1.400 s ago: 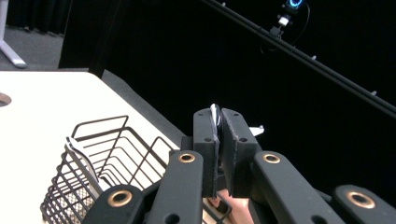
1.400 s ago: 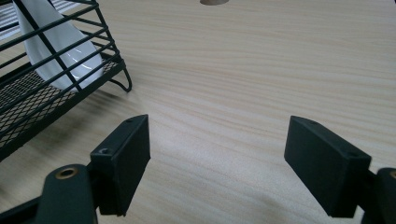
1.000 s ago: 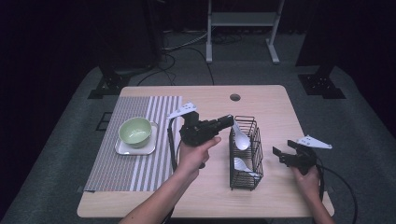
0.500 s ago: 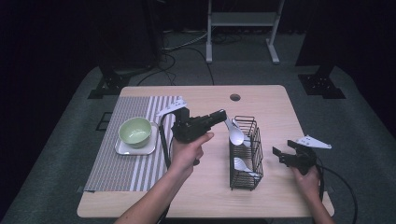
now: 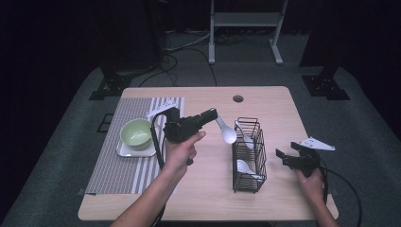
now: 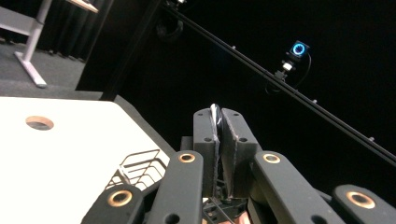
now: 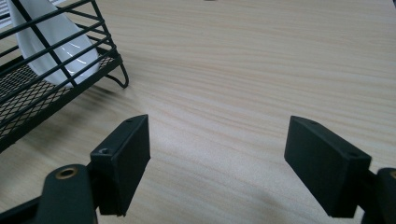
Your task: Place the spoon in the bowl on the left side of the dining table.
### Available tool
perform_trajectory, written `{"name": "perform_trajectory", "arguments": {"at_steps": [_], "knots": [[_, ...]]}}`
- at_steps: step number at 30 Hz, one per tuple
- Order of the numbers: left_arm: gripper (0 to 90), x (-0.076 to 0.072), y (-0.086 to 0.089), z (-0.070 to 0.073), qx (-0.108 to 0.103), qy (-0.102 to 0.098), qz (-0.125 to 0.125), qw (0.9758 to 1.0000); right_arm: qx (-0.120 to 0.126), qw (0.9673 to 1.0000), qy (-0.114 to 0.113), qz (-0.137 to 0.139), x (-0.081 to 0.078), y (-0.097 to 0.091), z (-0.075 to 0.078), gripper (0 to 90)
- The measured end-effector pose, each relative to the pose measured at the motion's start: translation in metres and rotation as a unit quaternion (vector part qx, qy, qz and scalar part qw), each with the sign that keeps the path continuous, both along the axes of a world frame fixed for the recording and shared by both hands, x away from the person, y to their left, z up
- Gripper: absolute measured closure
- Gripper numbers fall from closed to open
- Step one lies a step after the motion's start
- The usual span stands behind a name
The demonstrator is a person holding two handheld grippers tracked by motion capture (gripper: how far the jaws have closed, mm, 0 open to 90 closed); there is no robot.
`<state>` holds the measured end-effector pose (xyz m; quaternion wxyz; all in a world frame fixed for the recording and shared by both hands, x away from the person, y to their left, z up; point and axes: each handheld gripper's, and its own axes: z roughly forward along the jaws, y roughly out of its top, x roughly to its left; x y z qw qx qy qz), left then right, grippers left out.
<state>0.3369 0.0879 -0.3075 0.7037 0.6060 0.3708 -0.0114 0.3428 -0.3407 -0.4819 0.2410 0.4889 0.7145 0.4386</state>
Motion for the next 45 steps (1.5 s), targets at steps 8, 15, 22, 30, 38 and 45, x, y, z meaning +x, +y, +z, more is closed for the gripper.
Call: {"name": "perform_trajectory", "arguments": {"at_steps": [8, 15, 22, 30, 38, 45], "knots": [[85.1, 0.003, 0.014, -0.005, -0.002, 0.005, 0.016, 0.9999, -0.002, 1.0, 0.0, -0.001, 0.0, 0.0, 0.0, 21.2], [85.1, 0.006, 0.028, -0.007, -0.003, 0.008, 0.031, 0.9995, -0.004, 1.0, -0.001, -0.001, 0.0, 0.001, 0.0, 21.1], [85.2, 0.008, 0.037, -0.008, -0.004, 0.009, 0.043, 0.999, -0.005, 1.0, 0.0, -0.001, 0.0, 0.001, 0.0, 21.1], [85.2, 0.01, 0.046, -0.013, -0.004, 0.014, 0.054, 0.9984, -0.003, 1.0, 0.0, -0.001, 0.0, 0.001, 0.0, 21.0], [85.2, 0.012, 0.055, -0.017, -0.004, 0.019, 0.064, 0.9978, -0.006, 1.0, 0.0, -0.001, 0.0, 0.001, 0.0, 21.0], [85.2, 0.014, 0.064, -0.02, -0.002, 0.022, 0.073, 0.9971, -0.007, 1.0, 0.001, -0.001, 0.0, 0.002, 0.0, 20.9]]}}
